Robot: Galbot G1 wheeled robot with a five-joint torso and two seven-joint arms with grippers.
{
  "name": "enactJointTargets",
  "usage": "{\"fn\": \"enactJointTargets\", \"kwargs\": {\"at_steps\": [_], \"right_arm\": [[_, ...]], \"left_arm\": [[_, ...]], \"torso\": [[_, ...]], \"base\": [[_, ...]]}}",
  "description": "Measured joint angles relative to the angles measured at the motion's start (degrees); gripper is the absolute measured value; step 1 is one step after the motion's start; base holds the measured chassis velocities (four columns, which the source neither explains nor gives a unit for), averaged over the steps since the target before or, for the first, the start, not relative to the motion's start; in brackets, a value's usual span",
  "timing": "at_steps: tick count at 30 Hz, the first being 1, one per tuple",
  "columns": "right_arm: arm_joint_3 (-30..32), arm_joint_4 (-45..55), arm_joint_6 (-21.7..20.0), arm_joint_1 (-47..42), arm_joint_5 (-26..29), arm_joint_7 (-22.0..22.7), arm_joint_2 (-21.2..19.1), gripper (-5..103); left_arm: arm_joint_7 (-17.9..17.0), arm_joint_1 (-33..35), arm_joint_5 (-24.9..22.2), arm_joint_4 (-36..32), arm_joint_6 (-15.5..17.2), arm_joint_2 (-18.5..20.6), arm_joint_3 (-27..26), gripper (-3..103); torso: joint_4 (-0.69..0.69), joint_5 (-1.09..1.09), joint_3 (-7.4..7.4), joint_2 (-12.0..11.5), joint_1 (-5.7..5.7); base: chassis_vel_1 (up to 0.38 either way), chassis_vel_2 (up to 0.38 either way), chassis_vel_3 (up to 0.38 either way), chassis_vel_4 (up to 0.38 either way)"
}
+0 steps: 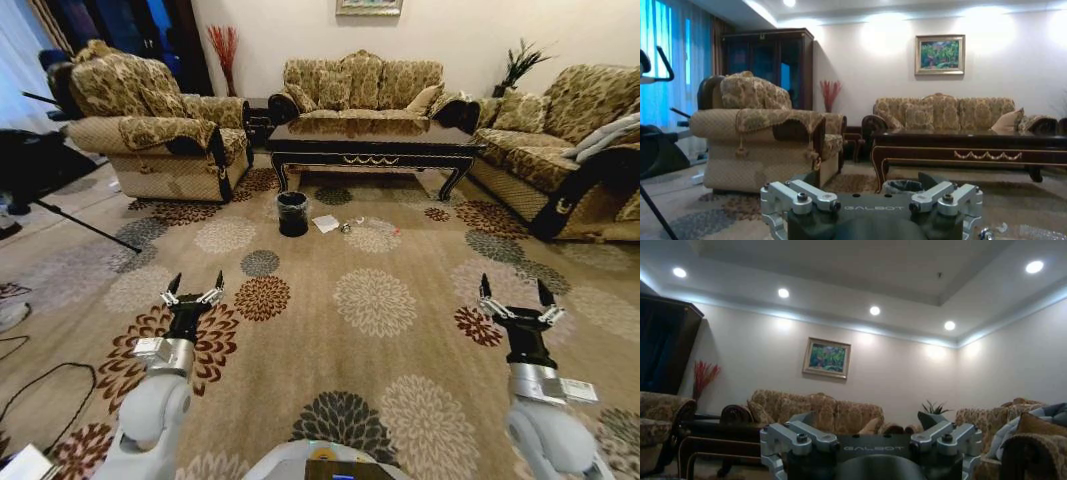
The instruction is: Move to the front of the table and pick up the trash from the floor, then place it into the trash bin.
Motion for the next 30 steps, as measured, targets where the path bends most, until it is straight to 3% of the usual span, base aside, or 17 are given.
{"fn": "enactJointTargets", "kwargs": {"at_steps": [14,30], "right_arm": [[-0.56,-1.28,-0.1,0.86,-0.07,0.12,0.02,100],[-1.04,-2.39,-0.33,1.65,-0.02,0.15,0.01,100]], "left_arm": [[0.72,-1.16,-0.29,2.28,-1.2,0.71,0.31,100],[0.91,-1.96,-1.58,2.63,-1.41,1.5,0.22,100]], "torso": [[0.0,0.0,-1.83,-2.46,-0.62],[-0.01,-0.01,-1.8,-2.46,-0.66]], "base": [[0.0,0.0,0.0,0.0],[-0.016,0.018,0.018,-0.014]]}}
